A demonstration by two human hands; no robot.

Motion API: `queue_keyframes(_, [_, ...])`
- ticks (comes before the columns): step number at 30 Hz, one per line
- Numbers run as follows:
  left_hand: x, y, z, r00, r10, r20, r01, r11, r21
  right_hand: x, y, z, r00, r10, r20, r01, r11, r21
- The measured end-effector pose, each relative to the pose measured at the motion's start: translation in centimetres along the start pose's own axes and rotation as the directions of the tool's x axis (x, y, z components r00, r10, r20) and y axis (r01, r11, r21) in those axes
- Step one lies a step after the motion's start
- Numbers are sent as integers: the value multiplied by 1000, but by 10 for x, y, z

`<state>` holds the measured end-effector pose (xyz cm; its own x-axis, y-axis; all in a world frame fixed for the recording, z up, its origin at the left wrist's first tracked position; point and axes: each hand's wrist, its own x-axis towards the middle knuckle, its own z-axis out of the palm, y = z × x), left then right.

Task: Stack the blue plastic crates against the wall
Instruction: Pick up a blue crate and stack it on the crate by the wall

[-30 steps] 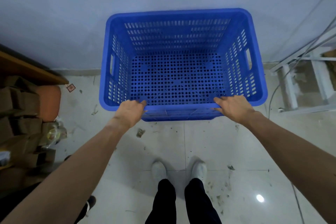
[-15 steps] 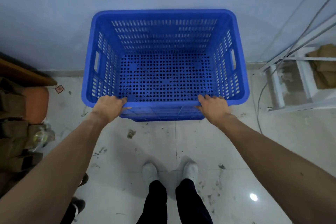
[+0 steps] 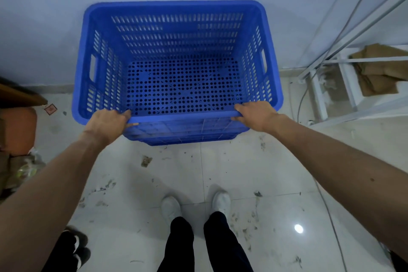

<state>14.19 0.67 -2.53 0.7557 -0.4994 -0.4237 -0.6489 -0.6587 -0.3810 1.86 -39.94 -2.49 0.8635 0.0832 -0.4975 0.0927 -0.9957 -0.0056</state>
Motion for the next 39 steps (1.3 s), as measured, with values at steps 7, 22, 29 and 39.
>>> queue_keyframes(7, [1, 1, 0, 1000, 9, 15, -7, 990, -144, -10, 8, -4, 997, 42, 69, -42, 999, -8])
queue_keyframes(22, [-6, 18, -11, 1000, 27, -11, -27, 1000, 9, -17, 17, -9, 1000, 0, 16, 5, 951, -311])
queue_keyframes(29, [-8, 15, -12, 1000, -7, -6, 7, 1000, 1, -17, 17, 0, 999, 24, -21, -29, 952, -305])
queue_keyframes(39, [-3, 15, -11, 1000, 16, 16, -16, 1000, 7, -11, 21, 3, 999, 28, -16, -32, 948, -316])
